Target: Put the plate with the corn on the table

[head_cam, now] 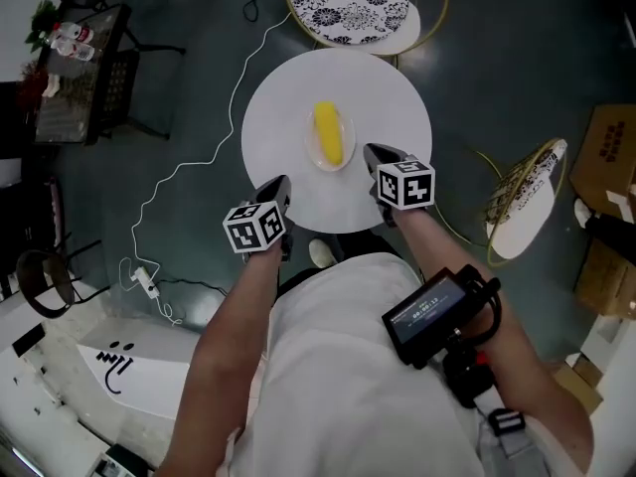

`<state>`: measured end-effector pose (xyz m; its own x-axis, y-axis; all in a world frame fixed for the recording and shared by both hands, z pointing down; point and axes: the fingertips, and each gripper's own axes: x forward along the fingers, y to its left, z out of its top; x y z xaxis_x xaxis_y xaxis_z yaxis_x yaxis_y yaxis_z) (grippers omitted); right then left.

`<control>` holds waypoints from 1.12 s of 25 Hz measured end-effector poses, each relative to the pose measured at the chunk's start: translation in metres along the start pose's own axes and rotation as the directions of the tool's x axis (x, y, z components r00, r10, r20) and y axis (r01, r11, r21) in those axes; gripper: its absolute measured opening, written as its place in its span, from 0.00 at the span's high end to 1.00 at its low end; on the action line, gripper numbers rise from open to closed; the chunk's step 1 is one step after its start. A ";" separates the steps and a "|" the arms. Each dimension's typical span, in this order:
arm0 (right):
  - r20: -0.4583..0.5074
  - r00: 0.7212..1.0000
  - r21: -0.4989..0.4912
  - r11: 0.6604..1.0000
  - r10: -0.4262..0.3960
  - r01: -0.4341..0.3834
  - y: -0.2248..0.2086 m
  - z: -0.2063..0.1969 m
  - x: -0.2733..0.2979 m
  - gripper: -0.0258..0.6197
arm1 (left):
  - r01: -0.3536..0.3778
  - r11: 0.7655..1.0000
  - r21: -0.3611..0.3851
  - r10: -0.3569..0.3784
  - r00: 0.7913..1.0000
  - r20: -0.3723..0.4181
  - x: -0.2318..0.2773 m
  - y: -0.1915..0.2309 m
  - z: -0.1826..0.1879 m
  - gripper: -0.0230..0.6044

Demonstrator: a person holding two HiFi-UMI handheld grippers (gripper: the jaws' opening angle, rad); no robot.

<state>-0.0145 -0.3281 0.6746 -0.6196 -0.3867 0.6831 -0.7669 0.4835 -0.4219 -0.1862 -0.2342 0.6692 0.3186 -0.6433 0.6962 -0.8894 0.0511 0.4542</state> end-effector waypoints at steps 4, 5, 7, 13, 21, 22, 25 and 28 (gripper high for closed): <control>0.044 0.999 0.011 1.000 0.018 -0.018 0.019 0.001 -0.020 0.95 | 0.013 1.000 0.002 -0.013 1.000 0.019 -0.025 0.001 -0.009 0.95; 0.051 0.998 0.008 1.000 0.024 -0.025 0.023 0.001 -0.025 0.95 | 0.016 1.000 -0.003 -0.016 1.000 0.023 -0.031 0.000 -0.012 0.95; 0.060 0.997 -0.001 0.999 0.038 -0.038 0.031 -0.002 -0.036 0.95 | 0.024 1.000 -0.011 -0.024 0.999 0.030 -0.042 -0.004 -0.018 0.95; 0.085 0.994 -0.005 0.998 0.064 -0.064 0.049 -0.017 -0.071 0.95 | 0.057 0.998 0.015 -0.057 0.996 0.066 -0.076 -0.020 -0.031 0.95; 0.131 0.988 -0.014 0.997 0.080 -0.079 0.076 -0.033 -0.110 0.95 | 0.113 0.991 0.077 -0.122 0.985 0.120 -0.119 -0.042 -0.038 0.95; 0.138 0.987 -0.010 0.996 0.084 -0.083 0.079 -0.035 -0.115 0.95 | 0.119 0.990 0.081 -0.128 0.984 0.126 -0.123 -0.045 -0.040 0.95; 0.159 0.983 0.001 0.995 0.095 -0.096 0.087 -0.041 -0.129 0.95 | 0.131 0.988 0.085 -0.142 0.979 0.146 -0.135 -0.053 -0.044 0.95; 0.178 0.979 0.004 0.994 0.103 -0.106 0.098 -0.047 -0.139 0.95 | 0.140 0.985 0.103 -0.156 0.975 0.161 -0.146 -0.058 -0.047 0.95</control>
<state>0.0044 -0.1904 0.5664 -0.7154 -0.4679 0.5190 -0.6977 0.5185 -0.4943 -0.1654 -0.1074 0.5672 0.3962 -0.7577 0.5185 -0.8649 -0.1184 0.4878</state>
